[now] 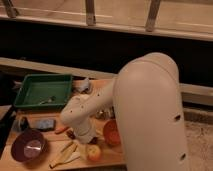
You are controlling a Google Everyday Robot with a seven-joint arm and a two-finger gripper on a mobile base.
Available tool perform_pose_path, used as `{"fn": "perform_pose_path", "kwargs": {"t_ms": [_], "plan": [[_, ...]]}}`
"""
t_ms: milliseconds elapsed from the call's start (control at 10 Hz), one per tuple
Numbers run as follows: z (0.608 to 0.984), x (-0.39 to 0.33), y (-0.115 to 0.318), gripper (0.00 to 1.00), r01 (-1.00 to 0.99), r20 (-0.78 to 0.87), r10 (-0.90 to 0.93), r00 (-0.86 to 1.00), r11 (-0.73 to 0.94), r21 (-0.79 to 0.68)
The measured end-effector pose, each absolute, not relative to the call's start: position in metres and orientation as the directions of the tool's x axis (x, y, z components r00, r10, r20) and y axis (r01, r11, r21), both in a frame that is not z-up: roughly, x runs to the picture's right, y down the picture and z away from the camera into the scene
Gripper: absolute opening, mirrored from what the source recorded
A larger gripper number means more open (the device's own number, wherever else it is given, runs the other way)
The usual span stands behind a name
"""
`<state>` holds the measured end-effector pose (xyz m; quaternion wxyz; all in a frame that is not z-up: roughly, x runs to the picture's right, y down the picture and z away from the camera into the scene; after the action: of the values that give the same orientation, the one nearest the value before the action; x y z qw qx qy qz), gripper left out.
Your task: Place apple in paper cup
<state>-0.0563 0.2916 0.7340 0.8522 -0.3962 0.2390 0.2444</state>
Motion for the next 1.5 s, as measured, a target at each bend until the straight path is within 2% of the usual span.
{"fn": "perform_pose_path", "kwargs": {"t_ms": [300,400,500,1100,1200,1500], "plan": [[0.749,-0.047,0.303,0.8,-0.621,-0.618,0.215,0.756,0.531,-0.576],[0.751,-0.046,0.305,0.75,-0.621,-0.621,0.207,0.756,0.528,-0.579],[0.751,-0.045,0.306,0.67,-0.621,-0.624,0.203,0.755,0.528,-0.58],[0.739,-0.05,0.296,0.05,-0.6,-0.598,0.223,0.77,0.57,-0.561],[0.735,-0.051,0.292,0.01,-0.599,-0.588,0.24,0.773,0.582,-0.55],[0.712,-0.057,0.255,0.0,-0.605,-0.526,0.347,0.777,0.641,-0.472]]}}
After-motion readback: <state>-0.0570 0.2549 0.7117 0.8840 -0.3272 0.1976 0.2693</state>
